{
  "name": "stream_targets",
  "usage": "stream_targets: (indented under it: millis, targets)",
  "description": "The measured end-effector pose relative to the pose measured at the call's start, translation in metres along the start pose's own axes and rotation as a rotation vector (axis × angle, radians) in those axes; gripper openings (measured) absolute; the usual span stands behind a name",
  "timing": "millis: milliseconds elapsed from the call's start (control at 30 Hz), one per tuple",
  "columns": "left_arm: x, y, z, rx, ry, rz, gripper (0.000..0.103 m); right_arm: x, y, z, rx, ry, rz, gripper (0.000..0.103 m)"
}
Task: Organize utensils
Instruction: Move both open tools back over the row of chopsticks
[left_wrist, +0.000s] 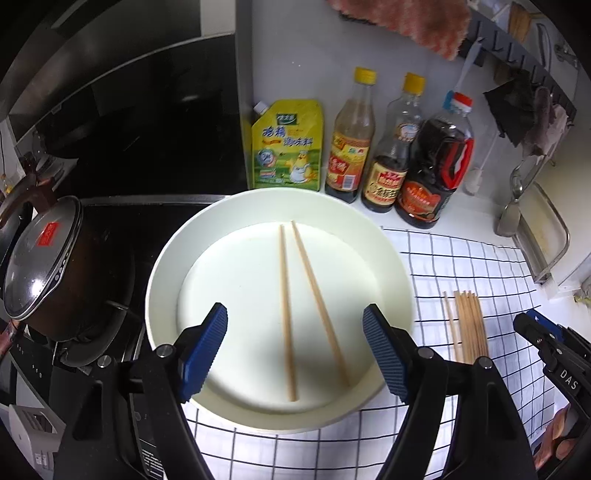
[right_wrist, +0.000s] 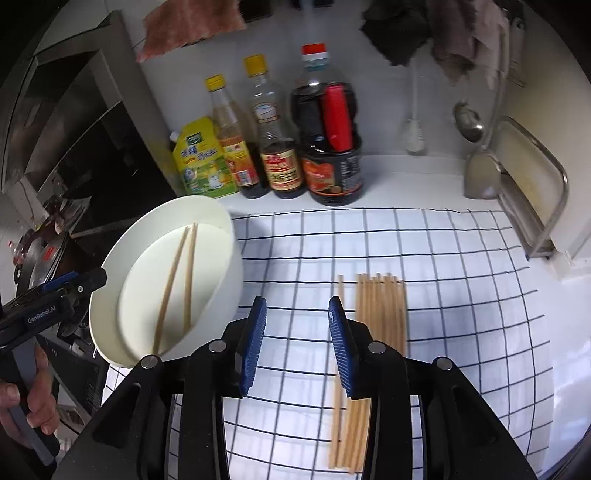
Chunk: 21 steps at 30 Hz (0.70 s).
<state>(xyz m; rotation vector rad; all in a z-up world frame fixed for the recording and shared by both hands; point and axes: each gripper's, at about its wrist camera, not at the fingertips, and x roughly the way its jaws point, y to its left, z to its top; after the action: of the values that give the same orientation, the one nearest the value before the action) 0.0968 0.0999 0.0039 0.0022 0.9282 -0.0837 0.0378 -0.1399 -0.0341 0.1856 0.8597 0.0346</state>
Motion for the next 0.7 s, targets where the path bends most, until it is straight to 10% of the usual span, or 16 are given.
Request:
stream_targets:
  millis: [700]
  targets:
    - [0.010,-0.120,-0.054,0.089,0.045,-0.071,0.075,0.009,-0.103,-0.063,0.061,0.093,-0.069,0.035]
